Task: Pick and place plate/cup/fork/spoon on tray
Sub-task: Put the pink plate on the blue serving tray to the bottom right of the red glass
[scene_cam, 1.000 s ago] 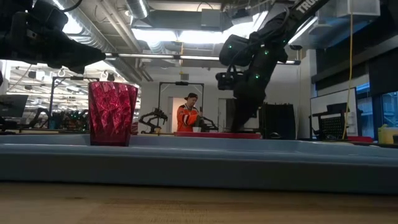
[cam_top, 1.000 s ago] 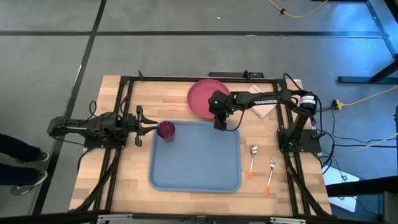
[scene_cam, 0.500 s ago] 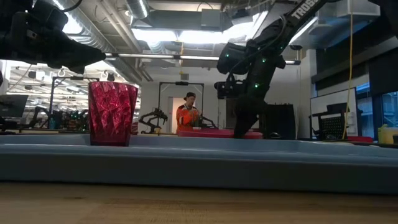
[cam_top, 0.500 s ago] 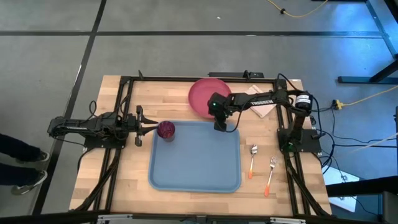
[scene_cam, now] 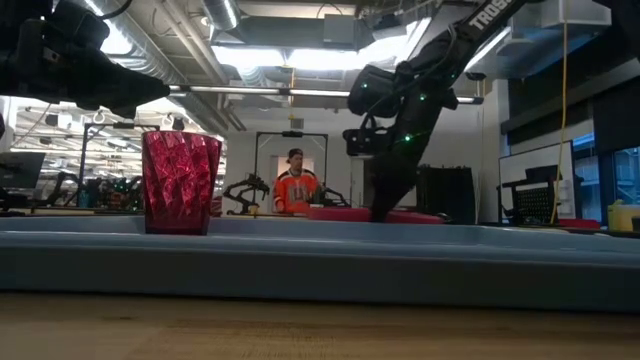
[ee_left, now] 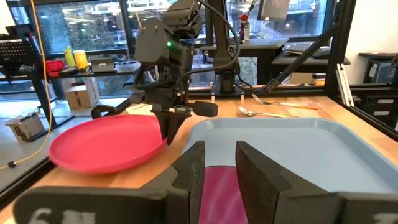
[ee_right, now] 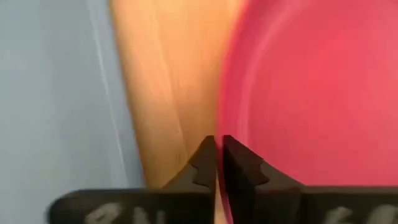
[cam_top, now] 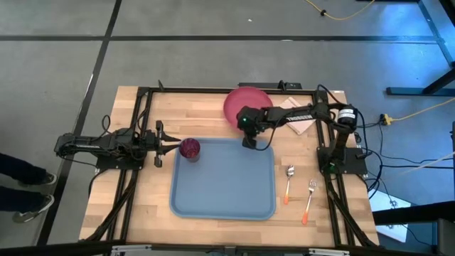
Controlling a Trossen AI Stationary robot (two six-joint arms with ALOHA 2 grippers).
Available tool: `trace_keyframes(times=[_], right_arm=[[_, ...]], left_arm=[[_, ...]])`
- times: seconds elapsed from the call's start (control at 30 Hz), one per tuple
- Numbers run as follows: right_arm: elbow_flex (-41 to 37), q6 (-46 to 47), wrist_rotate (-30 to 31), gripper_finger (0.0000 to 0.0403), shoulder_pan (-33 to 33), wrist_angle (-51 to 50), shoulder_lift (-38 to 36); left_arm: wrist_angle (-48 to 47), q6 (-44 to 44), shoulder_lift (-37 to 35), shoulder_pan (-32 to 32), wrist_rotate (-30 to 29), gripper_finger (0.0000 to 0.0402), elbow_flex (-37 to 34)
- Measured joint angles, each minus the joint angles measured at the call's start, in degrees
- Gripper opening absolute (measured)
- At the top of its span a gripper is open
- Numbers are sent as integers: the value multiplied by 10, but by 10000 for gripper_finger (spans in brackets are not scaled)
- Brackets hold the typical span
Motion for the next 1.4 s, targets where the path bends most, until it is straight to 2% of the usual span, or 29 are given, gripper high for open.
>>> trace_keyframes(times=[0.17, 0.6, 0.7, 0.9, 1.03, 1.13, 1.27, 1.4], right_arm=[[0, 36, 54, 10, 16, 17, -2], [0, 41, 47, 6, 97, 34, -77], [0, 72, 48, 6, 122, 31, -92], [0, 168, 31, 6, 174, -9, -111], [0, 200, 24, 6, 207, -22, -110], [0, 203, 18, 7, 227, -20, -110], [0, 182, -31, 9, 251, -4, -110], [0, 185, -39, 10, 264, -6, -110]], left_arm=[[0, 0, 0, 0, 0, 82, 0], [0, 0, 0, 0, 0, 82, 0], [0, 0, 0, 0, 0, 82, 0], [0, 0, 0, 0, 0, 82, 0], [0, 0, 0, 0, 0, 82, 0], [0, 0, 0, 0, 0, 82, 0], [0, 0, 0, 0, 0, 82, 0], [0, 0, 0, 0, 0, 82, 0]])
